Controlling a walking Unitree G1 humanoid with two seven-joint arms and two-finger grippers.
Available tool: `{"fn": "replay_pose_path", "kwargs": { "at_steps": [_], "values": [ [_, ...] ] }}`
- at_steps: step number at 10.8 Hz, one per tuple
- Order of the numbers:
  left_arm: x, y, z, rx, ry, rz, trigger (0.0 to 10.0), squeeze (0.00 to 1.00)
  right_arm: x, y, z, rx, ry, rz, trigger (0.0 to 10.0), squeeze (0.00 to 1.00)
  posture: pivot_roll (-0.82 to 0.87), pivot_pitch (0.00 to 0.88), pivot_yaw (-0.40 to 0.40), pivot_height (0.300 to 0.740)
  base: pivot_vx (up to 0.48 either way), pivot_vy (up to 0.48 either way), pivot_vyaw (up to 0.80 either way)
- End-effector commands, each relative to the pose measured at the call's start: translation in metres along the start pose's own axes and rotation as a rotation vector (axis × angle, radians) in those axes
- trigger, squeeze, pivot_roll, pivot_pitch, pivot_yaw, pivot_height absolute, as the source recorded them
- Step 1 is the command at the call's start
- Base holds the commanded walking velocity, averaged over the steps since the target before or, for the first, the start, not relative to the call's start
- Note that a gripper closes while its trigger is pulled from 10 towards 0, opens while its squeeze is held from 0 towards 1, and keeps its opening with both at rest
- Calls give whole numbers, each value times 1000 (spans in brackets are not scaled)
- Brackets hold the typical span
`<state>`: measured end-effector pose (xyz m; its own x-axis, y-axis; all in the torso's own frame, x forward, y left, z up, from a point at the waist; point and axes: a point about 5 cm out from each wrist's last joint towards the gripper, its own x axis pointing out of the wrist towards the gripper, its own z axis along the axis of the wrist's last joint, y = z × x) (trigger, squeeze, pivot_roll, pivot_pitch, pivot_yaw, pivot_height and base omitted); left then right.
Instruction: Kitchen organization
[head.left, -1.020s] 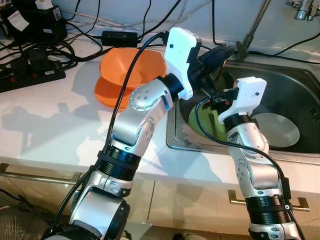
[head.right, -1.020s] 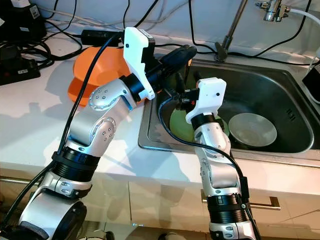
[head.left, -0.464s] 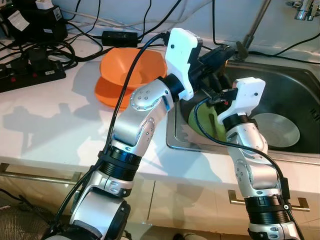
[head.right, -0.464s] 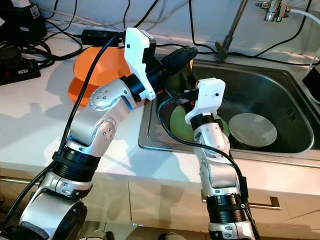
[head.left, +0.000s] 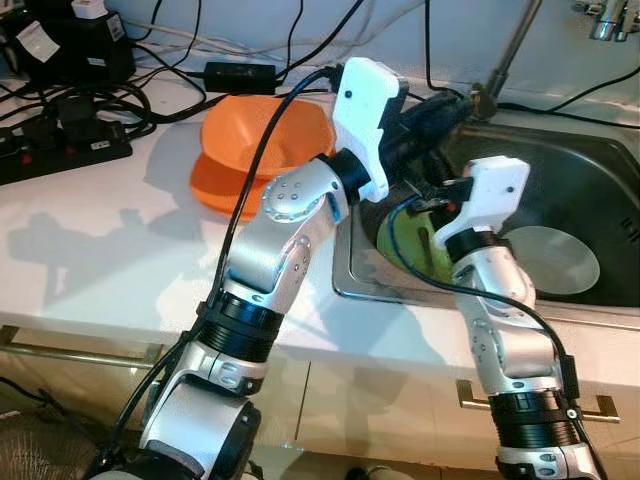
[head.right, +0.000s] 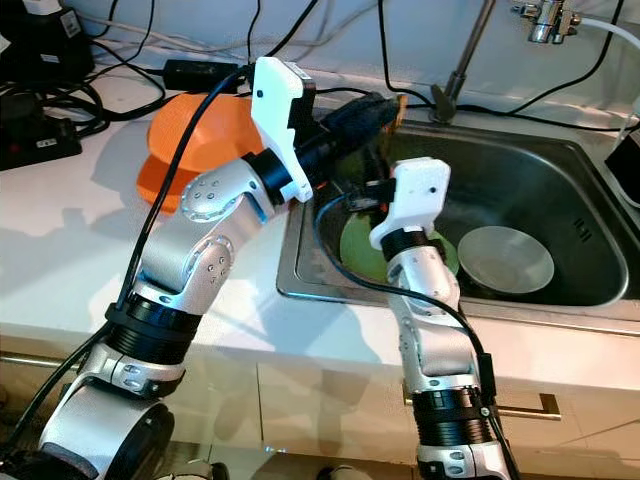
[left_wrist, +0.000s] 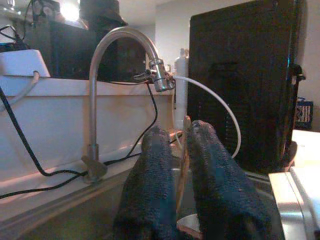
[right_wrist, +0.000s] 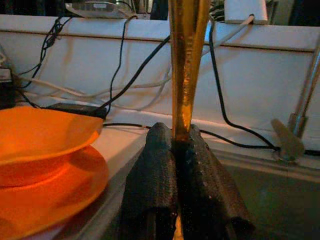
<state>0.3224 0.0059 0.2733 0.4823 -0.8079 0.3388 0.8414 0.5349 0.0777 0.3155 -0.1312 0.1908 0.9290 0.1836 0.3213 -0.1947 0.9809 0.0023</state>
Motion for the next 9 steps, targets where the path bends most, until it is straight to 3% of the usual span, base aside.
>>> {"fn": "replay_pose_path", "kwargs": {
  "at_steps": [1, 4, 5, 6, 7, 9],
  "values": [
    [0, -2, 1, 4, 0, -13, 10000, 1000, 3, -4, 5, -5, -27, -14, 0, 0, -32, 54, -83, 740, 0, 0, 0],
    [-6, 2, 1, 8, 2, 22, 10000, 1000, 2, -9, 2, -16, -15, -29, 0, 0, -32, 54, -84, 740, 0, 0, 0],
    [-15, 8, -2, 15, 24, 51, 10000, 0, 4, -19, 0, -29, -4, -59, 0, 0, -29, 54, -85, 740, 0, 0, 0],
    [-29, 15, -9, 18, 60, 85, 10000, 0, 8, -32, -4, -61, 21, -118, 3725, 0, -24, 56, -86, 740, 0, 0, 0],
    [-42, 18, -20, 45, 107, 109, 10000, 0, 11, -44, -8, -87, 49, -184, 10000, 0, -21, 57, -88, 740, 0, 0, 0],
    [-66, 17, -38, 58, 180, 139, 10000, 0, 19, -64, -14, -82, 77, -300, 10000, 0, -13, 58, -91, 740, 0, 0, 0]
  ]
}}
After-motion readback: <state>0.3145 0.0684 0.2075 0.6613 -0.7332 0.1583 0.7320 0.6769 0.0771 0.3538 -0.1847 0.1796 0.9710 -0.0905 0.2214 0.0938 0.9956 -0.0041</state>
